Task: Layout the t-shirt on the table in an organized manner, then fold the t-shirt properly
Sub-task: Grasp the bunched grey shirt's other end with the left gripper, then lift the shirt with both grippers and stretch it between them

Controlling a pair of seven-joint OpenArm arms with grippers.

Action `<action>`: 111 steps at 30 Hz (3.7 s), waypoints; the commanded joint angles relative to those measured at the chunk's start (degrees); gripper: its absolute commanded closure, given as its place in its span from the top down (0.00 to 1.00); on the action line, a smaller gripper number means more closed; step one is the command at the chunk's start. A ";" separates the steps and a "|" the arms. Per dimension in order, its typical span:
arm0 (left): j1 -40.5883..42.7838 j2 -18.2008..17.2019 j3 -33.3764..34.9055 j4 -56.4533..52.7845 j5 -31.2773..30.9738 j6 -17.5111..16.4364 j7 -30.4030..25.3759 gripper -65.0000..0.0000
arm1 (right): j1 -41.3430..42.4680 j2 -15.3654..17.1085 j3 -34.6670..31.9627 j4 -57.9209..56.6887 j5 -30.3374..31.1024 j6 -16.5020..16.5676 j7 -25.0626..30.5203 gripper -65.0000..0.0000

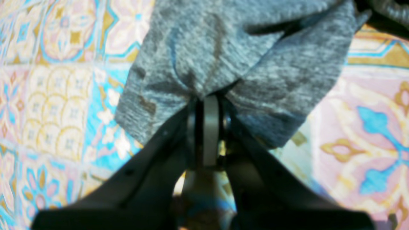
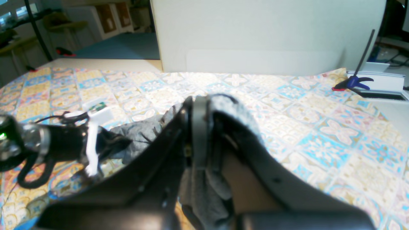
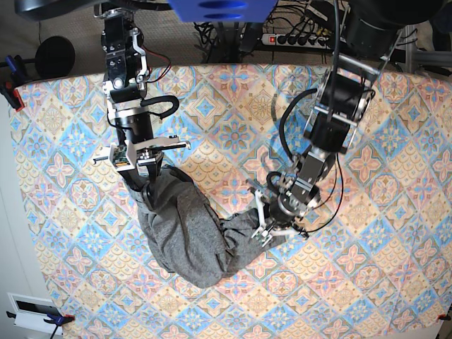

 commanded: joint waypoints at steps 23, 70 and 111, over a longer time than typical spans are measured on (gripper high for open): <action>2.07 -3.13 -12.41 13.99 -0.44 1.12 0.46 0.00 | 0.17 3.50 -0.15 0.84 0.12 0.21 2.17 0.00; 12.36 2.68 -21.38 76.76 0.09 7.10 0.55 0.00 | 17.93 3.41 1.61 0.67 0.03 0.21 -2.22 0.00; 21.85 3.03 -22.52 78.43 -0.88 7.19 -7.54 0.00 | 12.21 3.58 13.47 0.93 0.12 0.21 -1.70 0.00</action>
